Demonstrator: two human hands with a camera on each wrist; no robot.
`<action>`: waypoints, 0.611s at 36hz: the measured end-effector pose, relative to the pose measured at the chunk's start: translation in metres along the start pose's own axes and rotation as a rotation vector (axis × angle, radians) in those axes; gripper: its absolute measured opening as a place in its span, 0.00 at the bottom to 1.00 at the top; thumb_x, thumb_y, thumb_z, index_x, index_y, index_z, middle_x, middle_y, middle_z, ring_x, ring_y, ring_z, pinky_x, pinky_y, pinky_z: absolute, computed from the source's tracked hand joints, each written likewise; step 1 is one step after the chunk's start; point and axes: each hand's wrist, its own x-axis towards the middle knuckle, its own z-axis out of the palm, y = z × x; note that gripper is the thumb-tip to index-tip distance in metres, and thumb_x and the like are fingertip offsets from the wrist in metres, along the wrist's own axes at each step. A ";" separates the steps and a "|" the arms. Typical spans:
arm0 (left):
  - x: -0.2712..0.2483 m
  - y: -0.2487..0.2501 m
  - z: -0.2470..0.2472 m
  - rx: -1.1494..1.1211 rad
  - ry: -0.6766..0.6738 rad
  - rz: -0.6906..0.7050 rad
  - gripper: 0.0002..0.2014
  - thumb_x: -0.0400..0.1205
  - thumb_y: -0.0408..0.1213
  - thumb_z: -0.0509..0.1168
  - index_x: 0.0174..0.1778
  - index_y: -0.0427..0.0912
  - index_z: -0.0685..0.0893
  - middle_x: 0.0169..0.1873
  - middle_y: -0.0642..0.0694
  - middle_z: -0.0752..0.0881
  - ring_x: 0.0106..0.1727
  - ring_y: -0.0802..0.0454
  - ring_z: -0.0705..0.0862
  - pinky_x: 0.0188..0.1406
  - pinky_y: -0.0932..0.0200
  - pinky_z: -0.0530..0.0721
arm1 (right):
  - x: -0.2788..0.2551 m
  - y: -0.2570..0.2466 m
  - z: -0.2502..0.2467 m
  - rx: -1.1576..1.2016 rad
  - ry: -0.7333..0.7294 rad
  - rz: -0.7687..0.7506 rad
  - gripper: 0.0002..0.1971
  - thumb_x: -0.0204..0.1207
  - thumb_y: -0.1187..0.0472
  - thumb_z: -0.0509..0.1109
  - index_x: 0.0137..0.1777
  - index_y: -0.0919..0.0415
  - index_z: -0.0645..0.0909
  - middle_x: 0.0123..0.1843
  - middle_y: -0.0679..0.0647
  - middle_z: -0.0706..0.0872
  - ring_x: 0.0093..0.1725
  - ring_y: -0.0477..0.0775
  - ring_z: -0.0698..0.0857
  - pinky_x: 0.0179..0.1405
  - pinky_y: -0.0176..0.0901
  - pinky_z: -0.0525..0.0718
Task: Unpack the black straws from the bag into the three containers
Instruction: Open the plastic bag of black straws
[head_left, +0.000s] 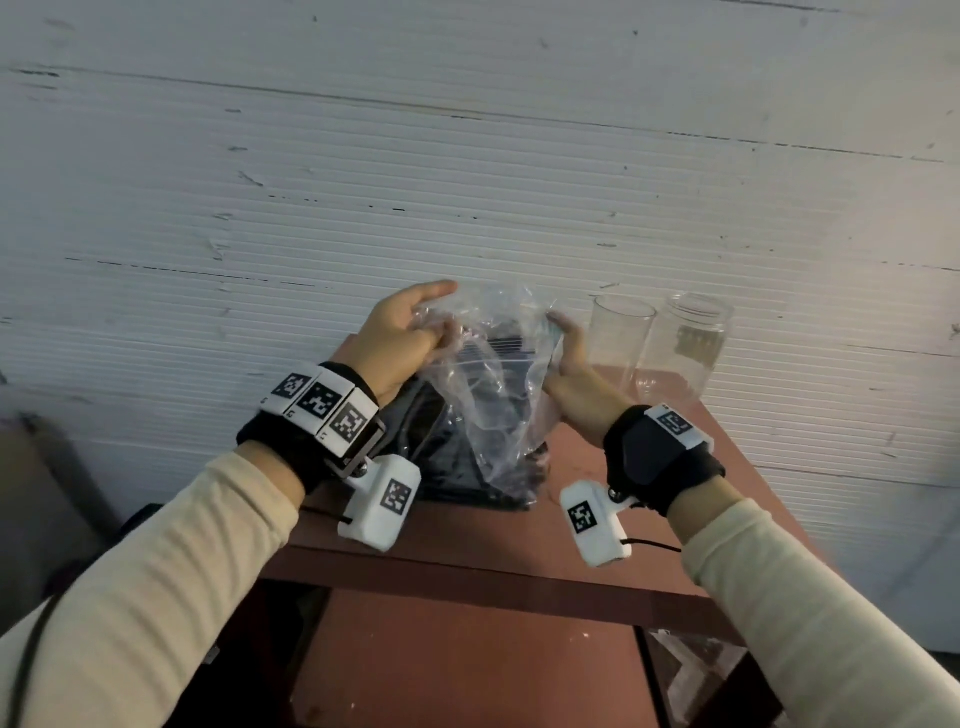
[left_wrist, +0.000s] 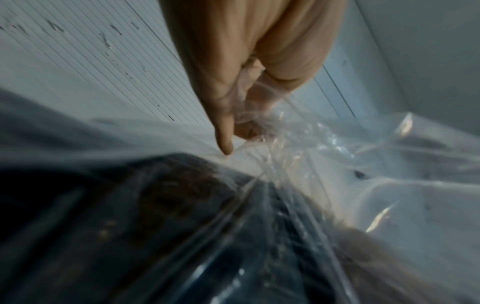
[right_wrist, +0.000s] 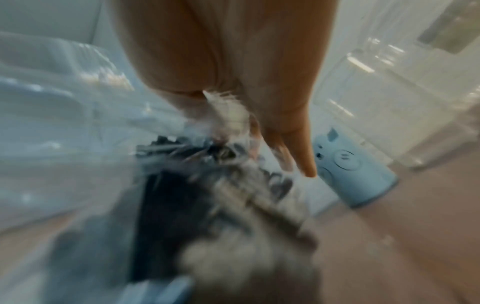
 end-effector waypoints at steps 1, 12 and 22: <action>0.000 0.004 0.002 -0.034 0.009 0.028 0.28 0.80 0.12 0.55 0.73 0.40 0.77 0.49 0.48 0.83 0.44 0.57 0.84 0.52 0.58 0.89 | -0.002 -0.007 -0.003 0.013 0.028 -0.056 0.36 0.80 0.80 0.51 0.80 0.50 0.45 0.56 0.58 0.74 0.35 0.37 0.87 0.37 0.35 0.88; -0.002 0.005 0.000 -0.255 -0.009 0.181 0.22 0.84 0.20 0.59 0.61 0.53 0.83 0.48 0.48 0.91 0.44 0.53 0.88 0.34 0.62 0.87 | -0.013 -0.065 -0.020 -0.089 0.113 -0.398 0.36 0.78 0.82 0.50 0.81 0.50 0.56 0.75 0.48 0.67 0.57 0.25 0.79 0.47 0.31 0.85; -0.015 -0.004 -0.029 -0.207 0.019 0.019 0.20 0.82 0.17 0.54 0.56 0.42 0.84 0.42 0.41 0.88 0.27 0.57 0.82 0.19 0.69 0.79 | -0.018 -0.049 -0.010 -0.006 0.129 -0.156 0.26 0.76 0.79 0.56 0.58 0.49 0.83 0.54 0.47 0.87 0.50 0.39 0.84 0.63 0.46 0.82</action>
